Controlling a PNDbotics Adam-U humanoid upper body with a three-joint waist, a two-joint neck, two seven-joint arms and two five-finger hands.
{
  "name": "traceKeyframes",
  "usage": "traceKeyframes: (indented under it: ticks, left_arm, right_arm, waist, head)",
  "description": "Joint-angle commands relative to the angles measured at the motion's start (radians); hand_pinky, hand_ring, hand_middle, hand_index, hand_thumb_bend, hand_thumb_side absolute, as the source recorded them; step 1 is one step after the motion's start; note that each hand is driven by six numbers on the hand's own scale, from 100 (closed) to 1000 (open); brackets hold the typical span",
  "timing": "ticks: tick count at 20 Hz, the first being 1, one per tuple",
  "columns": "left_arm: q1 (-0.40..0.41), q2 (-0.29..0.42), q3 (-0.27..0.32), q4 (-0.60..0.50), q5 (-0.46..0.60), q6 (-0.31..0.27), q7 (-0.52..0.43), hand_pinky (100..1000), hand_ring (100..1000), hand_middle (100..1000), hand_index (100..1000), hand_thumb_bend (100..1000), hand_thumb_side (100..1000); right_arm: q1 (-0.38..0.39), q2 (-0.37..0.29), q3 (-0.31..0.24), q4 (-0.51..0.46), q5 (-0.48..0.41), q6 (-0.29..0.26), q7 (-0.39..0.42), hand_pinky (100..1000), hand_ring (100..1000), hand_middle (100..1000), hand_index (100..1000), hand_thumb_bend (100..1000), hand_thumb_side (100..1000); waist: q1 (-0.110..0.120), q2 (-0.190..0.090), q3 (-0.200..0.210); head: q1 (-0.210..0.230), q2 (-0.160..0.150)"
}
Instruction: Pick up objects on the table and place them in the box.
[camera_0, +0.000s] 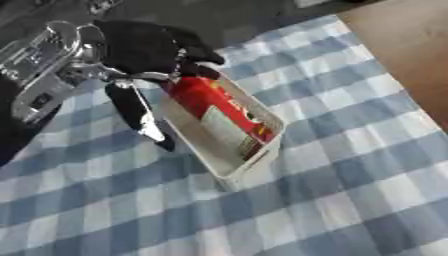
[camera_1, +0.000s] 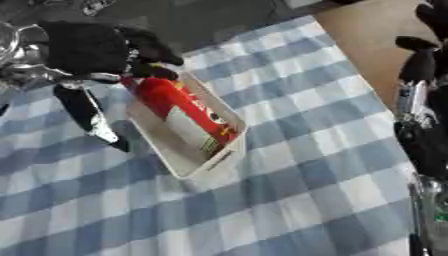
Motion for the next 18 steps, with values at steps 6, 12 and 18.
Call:
traceKeyframes:
  ticks: [6, 12, 18]
  left_arm:
    - [0.135, 0.092, 0.101, -0.147, 0.449, -0.022, 0.522, 866, 891, 916, 951, 100, 657]
    - [0.257, 0.095, 0.191, -0.148, 0.587, -0.184, 0.644, 878, 902, 928, 954, 100, 574]
    - [0.397, -0.015, 0.272, -0.148, 0.596, -0.265, 0.749, 872, 899, 927, 958, 100, 605]
  right_arm:
    - [-0.003, -0.002, -0.013, -0.011, -0.004, 0.003, -0.011, 773, 913, 928, 915, 100, 484]
    - [-0.006, 0.003, -0.025, -0.006, -0.003, 0.003, -0.024, 775, 913, 926, 912, 100, 522]
    - [-0.018, 0.02, -0.027, -0.007, 0.017, 0.003, -0.04, 774, 911, 924, 908, 100, 524]
  waist:
    - [-0.039, -0.002, 0.064]
    - [-0.081, 0.007, 0.155]
    - [-0.114, 0.017, 0.241]
  head:
    - [-0.017, -0.018]
    - [-0.039, -0.016]
    - [-0.05, -0.016]
